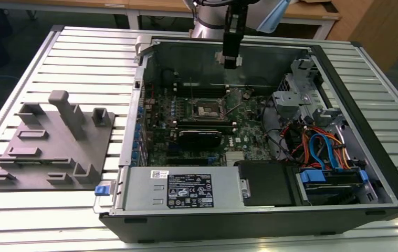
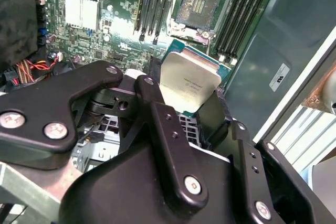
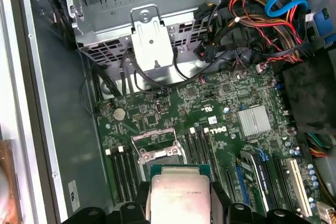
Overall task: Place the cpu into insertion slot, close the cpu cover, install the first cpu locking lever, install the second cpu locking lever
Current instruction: 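Place the cpu into insertion slot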
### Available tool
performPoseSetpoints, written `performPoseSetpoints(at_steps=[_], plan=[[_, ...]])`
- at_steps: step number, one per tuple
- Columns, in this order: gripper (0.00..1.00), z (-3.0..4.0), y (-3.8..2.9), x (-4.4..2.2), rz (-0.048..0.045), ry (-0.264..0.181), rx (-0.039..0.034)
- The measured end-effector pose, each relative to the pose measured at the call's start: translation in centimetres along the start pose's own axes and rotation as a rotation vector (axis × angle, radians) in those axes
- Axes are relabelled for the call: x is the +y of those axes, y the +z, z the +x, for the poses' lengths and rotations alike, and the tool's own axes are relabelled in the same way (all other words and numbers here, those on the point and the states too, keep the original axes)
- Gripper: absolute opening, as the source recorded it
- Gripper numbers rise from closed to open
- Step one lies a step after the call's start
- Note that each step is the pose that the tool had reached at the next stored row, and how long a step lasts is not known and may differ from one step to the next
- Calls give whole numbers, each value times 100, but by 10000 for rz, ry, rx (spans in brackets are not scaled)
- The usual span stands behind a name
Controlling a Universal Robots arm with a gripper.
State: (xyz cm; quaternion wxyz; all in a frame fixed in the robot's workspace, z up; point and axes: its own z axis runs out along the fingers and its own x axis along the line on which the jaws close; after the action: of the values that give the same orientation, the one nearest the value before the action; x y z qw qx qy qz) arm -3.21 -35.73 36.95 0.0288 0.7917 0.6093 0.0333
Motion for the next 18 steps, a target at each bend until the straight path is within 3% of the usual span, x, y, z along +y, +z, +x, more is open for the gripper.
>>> performPoseSetpoints(at_steps=[11, 18], plan=[[54, -3, 25, -6, 29, -1691, 149], [54, -26, 120, -84, 47, -1881, 239]])
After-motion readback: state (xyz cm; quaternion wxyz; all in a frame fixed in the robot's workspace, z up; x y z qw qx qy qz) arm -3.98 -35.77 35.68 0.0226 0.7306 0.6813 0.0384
